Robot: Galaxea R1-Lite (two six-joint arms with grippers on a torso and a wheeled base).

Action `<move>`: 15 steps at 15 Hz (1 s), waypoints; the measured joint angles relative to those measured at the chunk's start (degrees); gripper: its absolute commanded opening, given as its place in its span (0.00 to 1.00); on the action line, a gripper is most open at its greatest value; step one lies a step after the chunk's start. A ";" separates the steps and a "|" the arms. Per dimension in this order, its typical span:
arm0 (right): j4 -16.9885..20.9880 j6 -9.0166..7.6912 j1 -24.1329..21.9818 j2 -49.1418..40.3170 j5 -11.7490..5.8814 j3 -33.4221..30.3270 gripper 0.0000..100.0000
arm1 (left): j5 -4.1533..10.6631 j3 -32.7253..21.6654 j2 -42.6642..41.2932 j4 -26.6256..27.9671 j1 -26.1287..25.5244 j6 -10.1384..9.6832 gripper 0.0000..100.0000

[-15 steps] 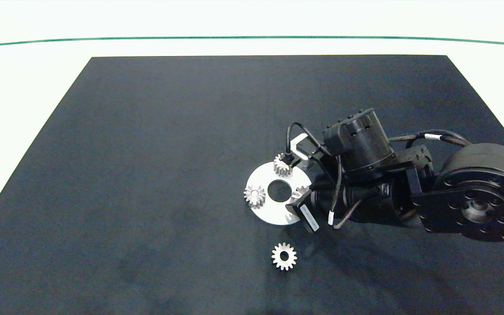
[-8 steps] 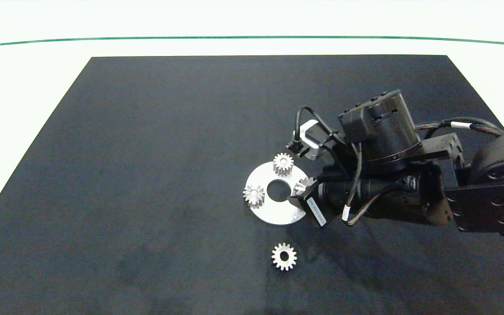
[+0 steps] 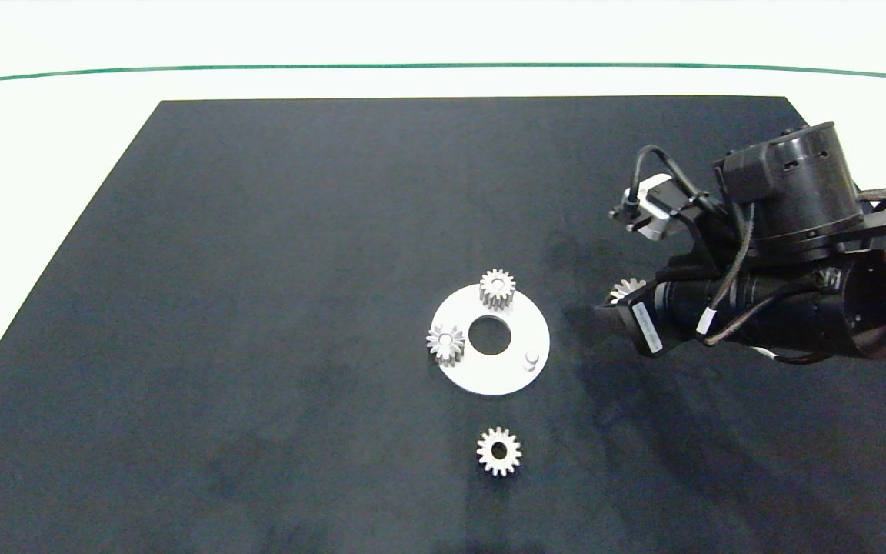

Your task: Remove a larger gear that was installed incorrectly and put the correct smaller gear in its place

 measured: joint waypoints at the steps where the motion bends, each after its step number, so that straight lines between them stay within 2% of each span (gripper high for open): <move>1: -0.07 0.06 -1.87 -0.40 0.30 0.88 0.28 | 0.05 0.00 -0.02 0.00 0.00 0.00 1.00; 6: -0.35 0.74 -8.18 -0.63 2.18 2.93 0.28 | 0.11 0.00 -0.11 0.02 0.04 -0.35 1.00; 8: -0.33 1.61 -9.25 -0.22 2.45 3.12 0.28 | 0.11 0.02 -0.20 0.00 0.06 -0.33 1.00; 15: -0.68 1.83 -10.83 2.10 3.28 4.69 0.28 | 0.11 0.38 -0.38 0.09 0.09 -0.35 1.00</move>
